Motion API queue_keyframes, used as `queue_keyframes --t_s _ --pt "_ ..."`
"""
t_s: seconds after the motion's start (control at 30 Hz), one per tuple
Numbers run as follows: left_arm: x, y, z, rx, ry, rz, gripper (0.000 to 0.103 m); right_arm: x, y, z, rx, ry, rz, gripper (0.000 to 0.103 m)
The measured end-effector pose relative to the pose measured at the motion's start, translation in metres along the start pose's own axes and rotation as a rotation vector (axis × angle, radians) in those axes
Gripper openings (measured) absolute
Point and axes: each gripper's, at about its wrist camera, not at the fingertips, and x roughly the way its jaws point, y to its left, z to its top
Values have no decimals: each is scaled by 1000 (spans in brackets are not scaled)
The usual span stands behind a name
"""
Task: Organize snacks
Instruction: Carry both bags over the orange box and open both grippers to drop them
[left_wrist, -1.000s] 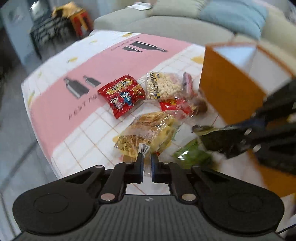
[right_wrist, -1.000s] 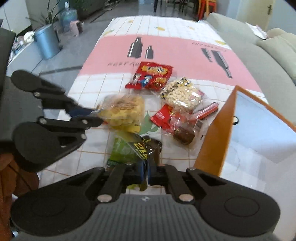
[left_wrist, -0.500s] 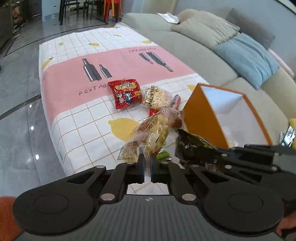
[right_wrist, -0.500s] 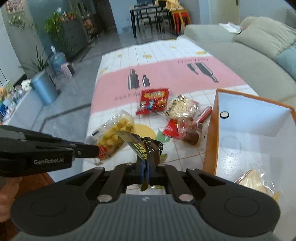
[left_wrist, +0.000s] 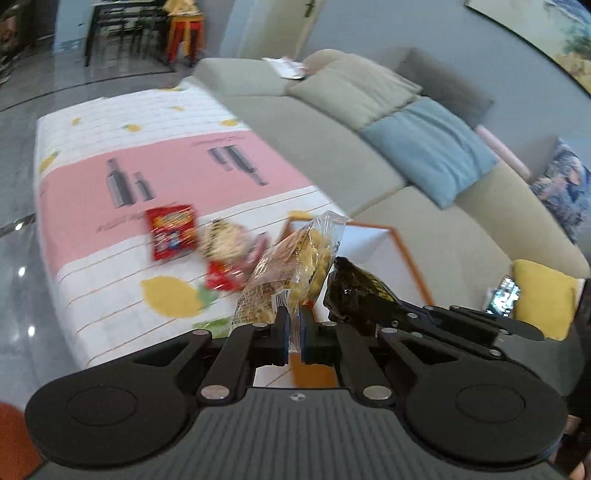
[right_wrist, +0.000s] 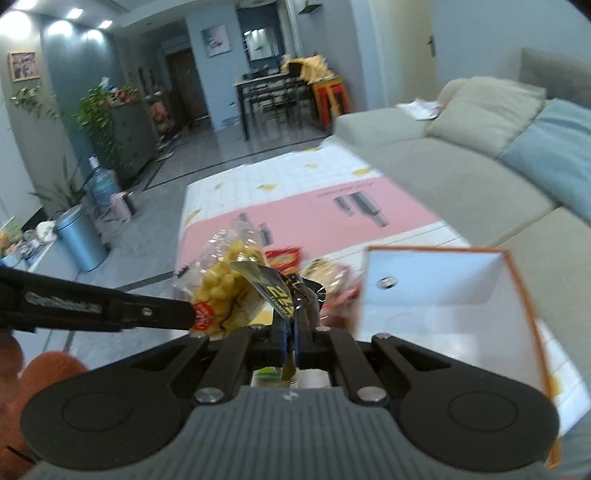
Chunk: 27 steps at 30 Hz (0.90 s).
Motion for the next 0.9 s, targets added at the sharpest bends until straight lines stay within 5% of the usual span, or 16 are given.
queue_keyframes --t_s 0.23,0.43,0.9 --pt "49 -50 20 104 55 -47 5 5 -55 6 3 31 -103 0" --pt "102 -83 26 260 129 -13 5 29 -98 6 -9 105 -160 0" --pt "168 -121 17 556 161 4 2 92 -149 -25 64 273 -175 0"
